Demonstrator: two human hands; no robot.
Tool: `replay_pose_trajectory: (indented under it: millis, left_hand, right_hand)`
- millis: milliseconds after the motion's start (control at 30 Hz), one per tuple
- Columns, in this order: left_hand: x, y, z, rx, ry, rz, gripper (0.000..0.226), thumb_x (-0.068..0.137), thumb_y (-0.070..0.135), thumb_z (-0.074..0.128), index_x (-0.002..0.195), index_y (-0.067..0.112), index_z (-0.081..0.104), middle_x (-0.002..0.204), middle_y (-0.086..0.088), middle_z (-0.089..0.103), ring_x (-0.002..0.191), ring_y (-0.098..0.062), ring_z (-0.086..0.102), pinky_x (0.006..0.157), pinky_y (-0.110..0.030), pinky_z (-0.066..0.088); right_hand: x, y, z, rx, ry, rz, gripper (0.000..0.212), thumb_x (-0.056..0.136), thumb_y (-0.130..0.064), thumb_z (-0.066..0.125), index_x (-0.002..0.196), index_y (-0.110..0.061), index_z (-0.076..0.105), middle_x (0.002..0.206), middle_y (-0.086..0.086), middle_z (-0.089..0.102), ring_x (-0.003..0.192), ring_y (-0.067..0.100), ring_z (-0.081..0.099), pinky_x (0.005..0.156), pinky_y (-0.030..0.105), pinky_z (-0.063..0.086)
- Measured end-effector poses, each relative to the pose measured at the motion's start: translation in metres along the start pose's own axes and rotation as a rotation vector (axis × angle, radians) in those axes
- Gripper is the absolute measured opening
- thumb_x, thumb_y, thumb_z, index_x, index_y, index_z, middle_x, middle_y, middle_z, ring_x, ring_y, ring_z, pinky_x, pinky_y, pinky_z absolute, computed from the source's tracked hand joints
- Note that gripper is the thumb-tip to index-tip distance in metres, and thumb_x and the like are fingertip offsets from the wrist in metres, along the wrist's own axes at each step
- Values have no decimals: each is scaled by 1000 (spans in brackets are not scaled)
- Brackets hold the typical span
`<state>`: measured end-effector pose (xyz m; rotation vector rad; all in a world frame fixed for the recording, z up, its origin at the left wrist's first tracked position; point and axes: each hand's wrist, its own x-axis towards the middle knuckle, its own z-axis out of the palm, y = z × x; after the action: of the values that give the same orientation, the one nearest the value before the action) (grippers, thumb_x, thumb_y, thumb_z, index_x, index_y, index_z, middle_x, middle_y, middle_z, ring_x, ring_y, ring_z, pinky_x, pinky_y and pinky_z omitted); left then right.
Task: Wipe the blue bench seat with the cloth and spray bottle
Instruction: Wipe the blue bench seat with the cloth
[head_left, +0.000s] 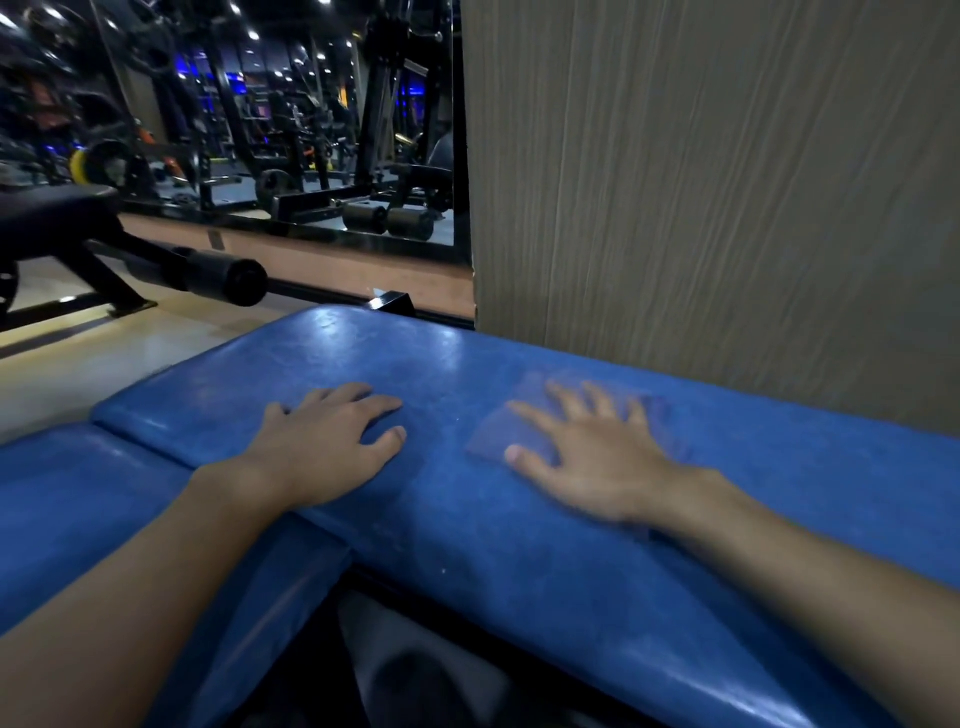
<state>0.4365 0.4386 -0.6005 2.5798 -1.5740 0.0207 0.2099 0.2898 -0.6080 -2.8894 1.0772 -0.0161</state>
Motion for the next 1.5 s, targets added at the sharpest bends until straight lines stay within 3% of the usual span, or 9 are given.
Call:
replay_pose_trajectory:
  millis: [133, 233, 500, 600, 867, 967, 1133, 1333, 1500]
  left_hand:
    - [4, -8, 0, -9, 35, -45, 48, 96, 56, 28, 143, 48, 35, 155, 16, 30, 141, -14, 28, 106, -54, 25]
    - [2, -15, 2, -27, 13, -45, 48, 95, 59, 27, 141, 49, 36, 153, 20, 31, 140, -12, 31, 106, -52, 28]
    - [-3, -21, 1, 44, -45, -11, 54, 94, 65, 26, 147, 51, 24, 158, 19, 21, 145, -10, 20, 111, -48, 21]
    - [2, -28, -8, 71, -81, 17, 52, 95, 64, 27, 145, 51, 27, 157, 17, 23, 144, -13, 22, 110, -51, 25]
    - [15, -64, -19, 54, -93, 25, 47, 97, 60, 30, 143, 52, 32, 151, 23, 33, 139, -13, 34, 106, -54, 34]
    - [19, -75, -21, 59, -107, -23, 50, 96, 62, 31, 144, 53, 28, 156, 15, 28, 143, -14, 27, 108, -56, 30]
    - [27, -82, -22, 106, -191, -17, 60, 87, 76, 26, 144, 58, 20, 153, 16, 29, 140, -19, 30, 109, -55, 29]
    - [30, -84, -23, 143, -224, 25, 88, 63, 95, 4, 143, 60, 16, 150, 16, 29, 136, -23, 31, 104, -55, 31]
    - [33, -83, -24, 158, -225, 46, 68, 78, 83, 16, 142, 59, 16, 145, 14, 32, 131, -24, 33, 104, -57, 31]
  right_hand:
    - [-40, -64, 5, -39, 25, -355, 67, 85, -77, 22, 146, -55, 2, 164, -3, -5, 149, 31, -10, 112, 65, -5]
    - [-34, -50, -2, -3, 1, -370, 65, 83, -77, 18, 144, -58, 4, 163, -7, -6, 149, 21, -12, 115, 58, -6]
    - [53, 77, -11, -9, 44, 270, 67, 80, -79, 7, 143, -58, 15, 162, -6, 14, 147, 27, 14, 110, 61, 17]
    - [63, 73, -11, -29, -13, 360, 65, 86, -74, 11, 147, -53, 13, 163, -2, 9, 147, 33, 8, 109, 62, 15]
    - [3, -77, 1, -21, 2, -370, 64, 89, -73, 25, 147, -52, 6, 164, -5, -4, 149, 28, -9, 112, 65, -5]
    - [-7, -84, 1, -15, 14, -507, 62, 89, -72, 25, 145, -55, 4, 163, -7, -4, 148, 24, -10, 113, 63, -5]
    - [38, -25, -5, -18, 6, -241, 76, 74, -85, 4, 145, -58, 10, 163, -13, -1, 149, 15, -3, 118, 54, 1]
    - [89, 68, -13, -15, 22, 293, 62, 85, -75, 12, 144, -57, 14, 159, -5, 20, 143, 28, 22, 109, 56, 22]
    - [84, 13, -5, -40, 2, 185, 61, 89, -70, 13, 147, -52, 11, 162, -6, 7, 147, 29, 5, 111, 60, 14]
